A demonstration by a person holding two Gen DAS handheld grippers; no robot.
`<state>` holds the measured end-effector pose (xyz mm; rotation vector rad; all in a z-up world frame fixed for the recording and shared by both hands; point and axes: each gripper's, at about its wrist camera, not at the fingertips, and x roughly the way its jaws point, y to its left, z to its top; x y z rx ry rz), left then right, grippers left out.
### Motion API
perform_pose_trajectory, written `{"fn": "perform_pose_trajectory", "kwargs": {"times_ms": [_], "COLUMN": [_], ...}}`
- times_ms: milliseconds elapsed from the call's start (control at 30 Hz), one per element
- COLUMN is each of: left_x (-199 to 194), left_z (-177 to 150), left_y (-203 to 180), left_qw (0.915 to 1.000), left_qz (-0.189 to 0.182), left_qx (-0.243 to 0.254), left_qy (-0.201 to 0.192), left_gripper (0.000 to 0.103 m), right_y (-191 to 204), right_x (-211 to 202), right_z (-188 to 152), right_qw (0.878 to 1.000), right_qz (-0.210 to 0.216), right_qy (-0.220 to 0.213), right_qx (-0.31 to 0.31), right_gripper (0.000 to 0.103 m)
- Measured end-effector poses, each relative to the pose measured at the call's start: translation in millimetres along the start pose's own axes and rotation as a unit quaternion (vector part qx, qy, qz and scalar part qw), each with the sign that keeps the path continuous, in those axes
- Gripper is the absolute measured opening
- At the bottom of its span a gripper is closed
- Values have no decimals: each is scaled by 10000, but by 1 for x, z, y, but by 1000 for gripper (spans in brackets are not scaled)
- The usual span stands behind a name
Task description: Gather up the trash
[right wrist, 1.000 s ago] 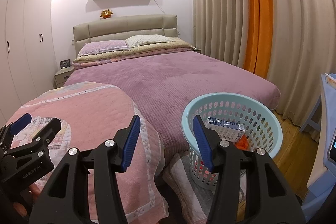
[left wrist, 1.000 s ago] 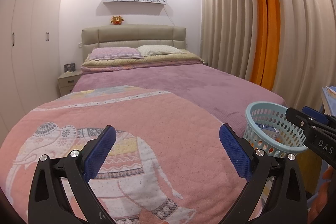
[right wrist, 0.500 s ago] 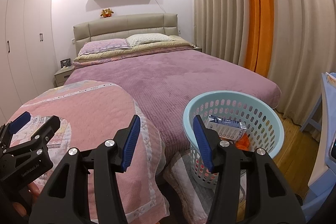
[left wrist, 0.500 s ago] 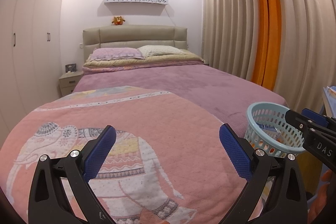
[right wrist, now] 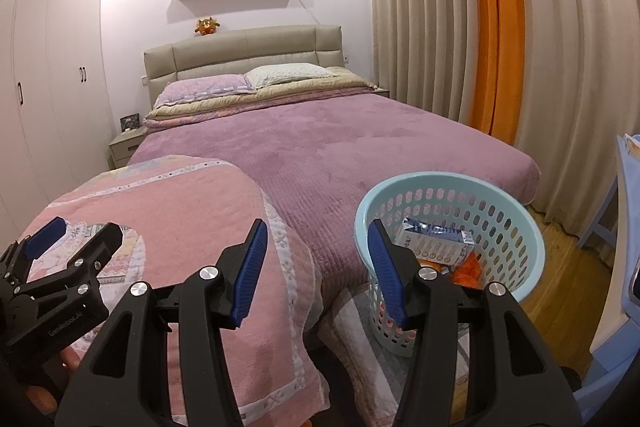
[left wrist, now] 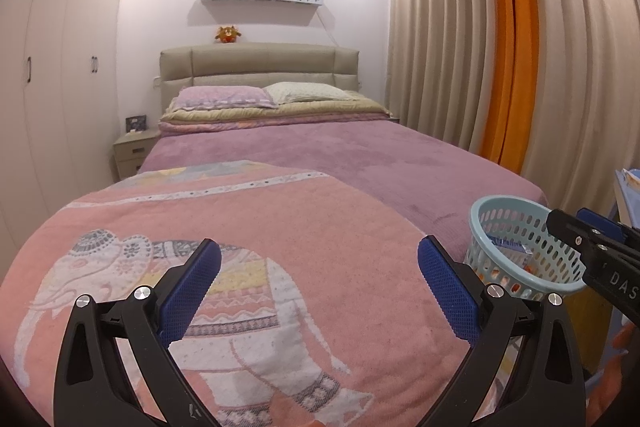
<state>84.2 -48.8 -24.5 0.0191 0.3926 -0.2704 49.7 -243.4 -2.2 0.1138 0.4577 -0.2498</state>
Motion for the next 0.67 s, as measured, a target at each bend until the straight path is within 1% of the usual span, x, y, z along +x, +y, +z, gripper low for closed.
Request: {"fn": "perform_pose_trajectory", "kwargs": {"times_ms": [233,300,367,500,600,667], "left_x": [-23,-29,-34,-35,-36,-36], "left_z": [19,21,21,21,19,16], "left_y": [11,14,14,18,30,44], "left_qw": [9998,9997,9991,9983,9980,9967], "left_qz": [163,196,348,526,621,817], "left_qx": [-44,-4,121,229,151,13], "left_qy": [-52,-144,-204,-106,-33,28], "left_gripper": [96,96,96,96,96,96], "right_y": [5,10,13,27,43,55], "right_x": [-5,-6,-6,-6,-4,-2], "right_z": [2,3,4,9,10,9], "right_qw": [9998,9998,9996,9984,9975,9965], "right_qz": [164,217,287,560,673,768], "right_qy": [42,30,34,45,24,42], "right_qx": [38,11,8,-43,-225,-317], "right_gripper": [49,49,49,49,49,49]}}
